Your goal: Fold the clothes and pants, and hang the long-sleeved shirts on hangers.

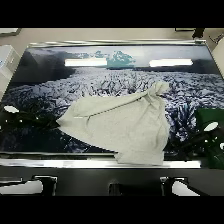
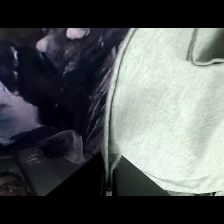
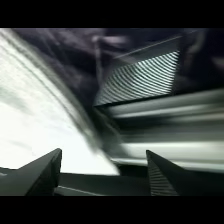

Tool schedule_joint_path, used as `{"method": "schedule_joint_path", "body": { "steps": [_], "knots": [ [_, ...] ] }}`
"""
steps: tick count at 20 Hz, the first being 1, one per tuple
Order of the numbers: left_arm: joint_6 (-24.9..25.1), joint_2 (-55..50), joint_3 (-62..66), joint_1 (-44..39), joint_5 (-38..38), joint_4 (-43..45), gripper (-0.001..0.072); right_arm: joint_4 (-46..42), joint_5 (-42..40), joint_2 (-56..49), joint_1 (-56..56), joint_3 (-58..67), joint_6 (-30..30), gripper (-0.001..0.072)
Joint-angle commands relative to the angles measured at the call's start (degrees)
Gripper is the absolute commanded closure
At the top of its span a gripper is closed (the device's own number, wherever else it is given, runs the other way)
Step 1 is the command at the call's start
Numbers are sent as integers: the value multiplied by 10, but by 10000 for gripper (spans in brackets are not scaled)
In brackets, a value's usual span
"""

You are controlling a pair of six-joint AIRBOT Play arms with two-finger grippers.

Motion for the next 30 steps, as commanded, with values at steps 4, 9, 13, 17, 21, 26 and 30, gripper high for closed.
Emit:
{"method": "schedule_joint_path", "body": {
  "steps": [4,9,13,17,21,26,30],
  "knots": [
    [-7,13,1,-1,-22,-1,689,64,-67,0,65,-41,-17,219],
    [-11,59,24,-1,-21,-1,689,57,-32,17,132,74,-5,655],
    [-33,180,167,-1,36,-22,690,43,-72,84,132,385,-15,656],
    [-41,324,384,-1,182,-91,689,25,-210,141,132,736,-49,655],
    [-45,453,442,-1,214,-90,689,16,-243,221,132,836,-47,655],
    [-69,542,443,-1,294,-64,689,0,-254,289,131,836,-46,655],
    [-82,530,443,-1,278,-44,689,-10,-278,295,132,836,-12,655]
  ]
}}
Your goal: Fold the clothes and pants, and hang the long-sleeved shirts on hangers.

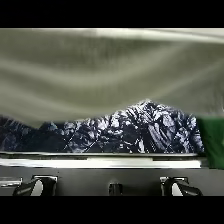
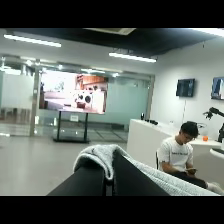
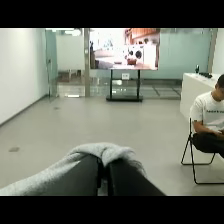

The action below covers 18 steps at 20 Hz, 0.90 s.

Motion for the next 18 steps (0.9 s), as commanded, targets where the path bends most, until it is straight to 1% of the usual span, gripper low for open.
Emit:
{"method": "schedule_joint_path", "body": {
  "steps": [1,2,3,5,6,7,8,9,10,12,14,15,16,18],
  "knots": [
    [-9,-6,3,0,-4,30,689,-15,-9,5,0,4,22,655],
    [-9,-22,3,0,-29,37,689,-23,12,-5,0,4,37,655],
    [-9,-45,3,0,-68,45,689,-26,47,-19,0,4,60,655],
    [-9,-113,2,0,-167,58,689,-17,154,-66,0,-14,103,656],
    [-9,-156,0,0,-216,58,689,-9,216,-98,0,-43,112,656],
    [-9,-206,-12,-8,-261,57,689,-4,259,-131,0,-81,113,656],
    [-8,-257,-37,-25,-285,58,689,-3,283,-169,7,-131,113,656],
    [3,-301,-69,-43,-284,58,689,-9,273,-202,21,-184,111,656],
    [19,-345,-100,-60,-268,58,689,-9,230,-240,45,-241,111,657],
    [6,-442,-123,-82,-219,60,689,-11,123,-323,87,-299,110,656],
    [-21,-520,-115,-88,-175,59,688,9,21,-405,101,-300,188,655],
    [-34,-556,-109,-88,-158,59,688,45,-24,-436,101,-300,214,655],
    [-48,-584,-105,-88,-147,59,688,78,-64,-461,100,-300,224,655],
    [-52,-626,-102,-91,-132,49,687,115,-104,-494,100,-300,225,654]
  ]
}}
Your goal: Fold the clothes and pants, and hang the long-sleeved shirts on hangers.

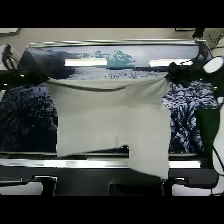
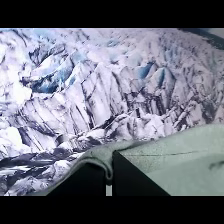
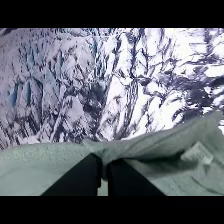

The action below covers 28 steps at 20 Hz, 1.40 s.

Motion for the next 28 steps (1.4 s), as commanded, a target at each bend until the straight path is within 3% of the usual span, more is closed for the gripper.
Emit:
{"method": "schedule_joint_path", "body": {
  "steps": [1,7,8,9,10,11,12,14,16,21,22,28],
  "knots": [
    [-21,-95,1,-11,36,-10,687,63,-108,-79,8,-12,36,654],
    [-21,-141,1,-37,4,-10,679,38,-70,-122,7,-12,36,654],
    [-21,-136,3,-35,-19,-9,560,23,-57,-117,3,-6,35,653],
    [-21,-130,10,-26,-56,-2,287,-11,-20,-111,-6,12,19,621],
    [-27,-123,23,-9,-118,20,8,-52,35,-102,-23,35,-1,441],
    [-34,-116,37,14,-189,62,-1,-99,107,-93,-47,61,-13,167],
    [-43,-106,38,35,-254,103,-1,-135,176,-83,-73,76,-20,112],
    [-47,-67,-2,71,-323,178,15,-158,301,-66,-125,63,-25,129],
    [-26,-4,-114,95,-299,172,142,-159,365,-53,-149,17,-59,129],
    [87,75,-378,130,-197,66,167,-161,369,-3,-141,-84,-107,131],
    [110,72,-397,136,-192,40,213,-161,371,1,-141,-88,-109,132],
    [139,34,-405,138,-180,28,213,-159,379,10,-141,-88,-109,148]
  ]
}}
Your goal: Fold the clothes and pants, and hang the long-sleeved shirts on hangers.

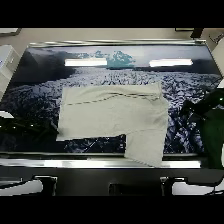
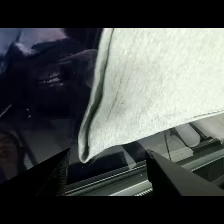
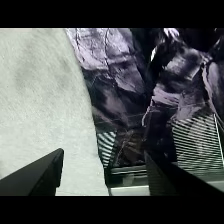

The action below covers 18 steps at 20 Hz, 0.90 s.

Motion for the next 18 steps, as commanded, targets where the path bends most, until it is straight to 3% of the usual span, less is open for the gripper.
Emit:
{"method": "schedule_joint_path", "body": {
  "steps": [1,4,8,9,10,12,15,18],
  "knots": [
    [21,-24,-16,0,9,-14,214,0,13,5,0,-4,-4,148],
    [31,-40,-16,-16,11,-24,226,0,21,5,0,-4,-4,148],
    [36,-41,-16,-36,19,-48,390,0,22,5,0,-4,-2,149],
    [36,-41,-16,-38,17,-48,561,-1,21,5,0,-5,-2,149],
    [37,-41,-16,-38,14,-48,668,-1,19,5,0,-10,-2,149],
    [62,-40,-16,-38,0,-48,688,0,16,5,0,-42,-5,148],
    [61,-33,-16,-38,-5,-48,689,8,-37,5,-1,-119,-14,144],
    [61,-21,-16,-36,-5,-48,689,85,-112,1,-1,-171,-37,146]
  ]
}}
